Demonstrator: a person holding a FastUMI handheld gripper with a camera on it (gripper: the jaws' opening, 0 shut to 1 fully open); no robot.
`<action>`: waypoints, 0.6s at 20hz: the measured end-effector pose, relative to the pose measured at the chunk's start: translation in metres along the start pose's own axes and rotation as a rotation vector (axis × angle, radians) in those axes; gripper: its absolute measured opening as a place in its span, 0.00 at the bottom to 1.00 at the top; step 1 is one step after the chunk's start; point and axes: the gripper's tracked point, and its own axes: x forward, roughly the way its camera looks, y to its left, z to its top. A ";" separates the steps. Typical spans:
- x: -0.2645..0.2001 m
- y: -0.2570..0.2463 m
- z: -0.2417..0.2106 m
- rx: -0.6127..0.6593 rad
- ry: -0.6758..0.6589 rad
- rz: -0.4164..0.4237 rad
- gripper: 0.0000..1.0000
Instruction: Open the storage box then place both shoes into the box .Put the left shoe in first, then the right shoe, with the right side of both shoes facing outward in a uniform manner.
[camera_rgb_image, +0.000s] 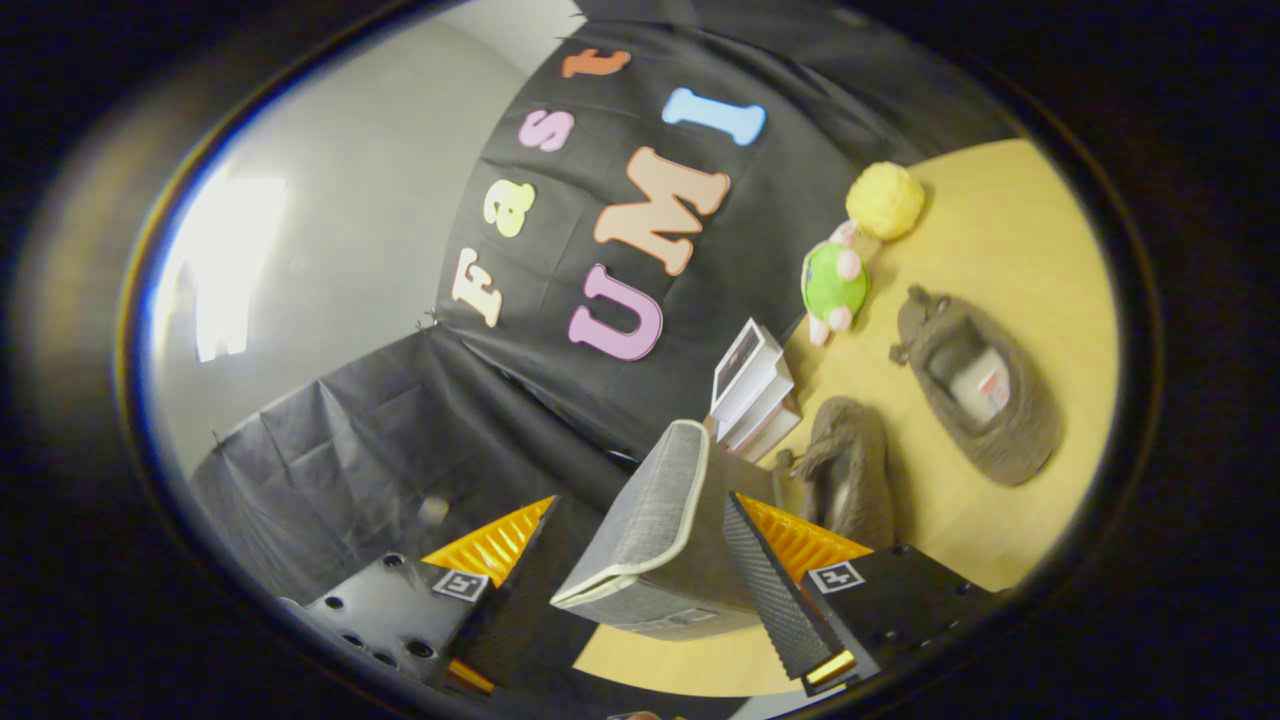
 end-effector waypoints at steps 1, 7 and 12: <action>0.007 -0.004 -0.003 0.037 -0.004 -0.011 0.99; 0.037 -0.010 -0.031 0.247 0.028 -0.031 0.99; 0.053 -0.007 -0.049 0.341 0.080 -0.020 0.98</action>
